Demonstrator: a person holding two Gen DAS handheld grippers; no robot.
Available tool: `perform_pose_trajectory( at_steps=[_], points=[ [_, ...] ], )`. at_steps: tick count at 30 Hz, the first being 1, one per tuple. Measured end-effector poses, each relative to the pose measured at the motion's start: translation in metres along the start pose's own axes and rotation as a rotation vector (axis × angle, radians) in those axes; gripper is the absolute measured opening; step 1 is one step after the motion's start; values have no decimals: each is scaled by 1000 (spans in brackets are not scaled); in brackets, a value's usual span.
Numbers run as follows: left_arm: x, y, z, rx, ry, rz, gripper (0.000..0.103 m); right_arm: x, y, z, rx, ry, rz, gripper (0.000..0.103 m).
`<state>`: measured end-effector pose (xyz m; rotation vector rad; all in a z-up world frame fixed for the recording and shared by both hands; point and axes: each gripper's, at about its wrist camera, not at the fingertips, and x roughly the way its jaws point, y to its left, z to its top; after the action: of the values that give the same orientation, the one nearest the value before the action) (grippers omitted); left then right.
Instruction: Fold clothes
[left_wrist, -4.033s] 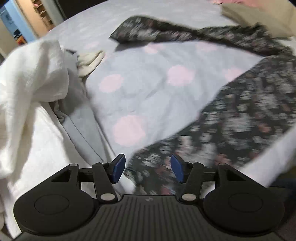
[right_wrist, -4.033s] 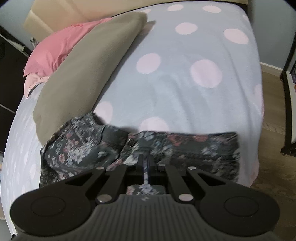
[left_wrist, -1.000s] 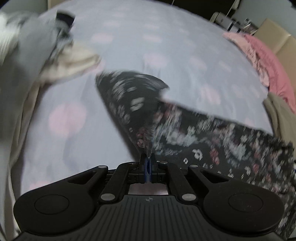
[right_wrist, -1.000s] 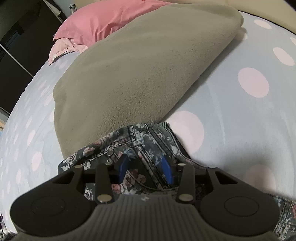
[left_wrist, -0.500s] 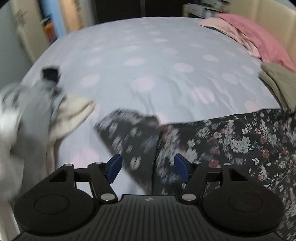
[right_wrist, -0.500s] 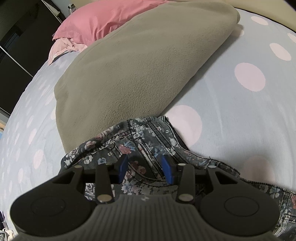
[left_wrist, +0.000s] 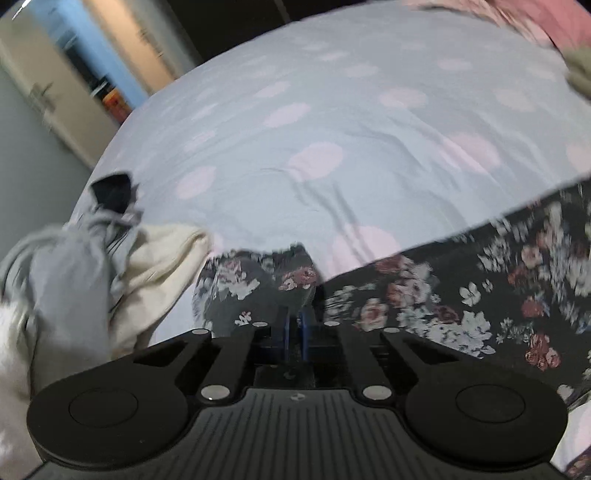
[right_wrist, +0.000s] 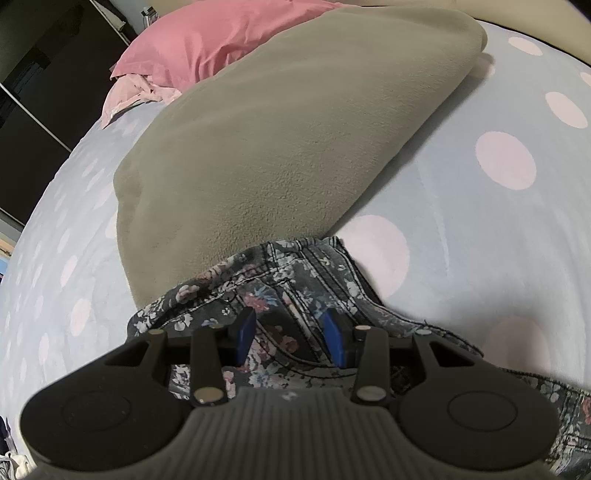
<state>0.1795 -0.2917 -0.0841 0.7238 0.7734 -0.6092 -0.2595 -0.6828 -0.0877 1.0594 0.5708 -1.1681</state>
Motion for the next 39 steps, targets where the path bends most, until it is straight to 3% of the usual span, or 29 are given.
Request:
perform_pose_trajectory(
  at_steps=[4,7,12,15,20,25,31,39],
  points=[
    [-17,30,-16,-53,12,37,2,2,0,0,-2,4,-8,44],
    [-17,52,-36,-84,67,72,2,2,0,0,-1,1,-12,44],
    [-18,83,-64,-139,136,49,10,-1,1,-3,-9,3,-7,44],
    [-31,83,-70,-103,128,68,15,-4,0,-4,-24,1,-1,44],
    [-51,80,-62,-34,44,-16,20,-13,-3,-2,-54,-27,4,44],
    [-37,70,-35,72,-20,2,45,-26,-12,9,-32,-87,54,44],
    [7,62,-13,205,-8,30,46,-17,-16,26,-12,-110,55,50],
    [56,61,-15,325,64,-14,50,31,-17,35,-50,-36,7,55]
  ],
)
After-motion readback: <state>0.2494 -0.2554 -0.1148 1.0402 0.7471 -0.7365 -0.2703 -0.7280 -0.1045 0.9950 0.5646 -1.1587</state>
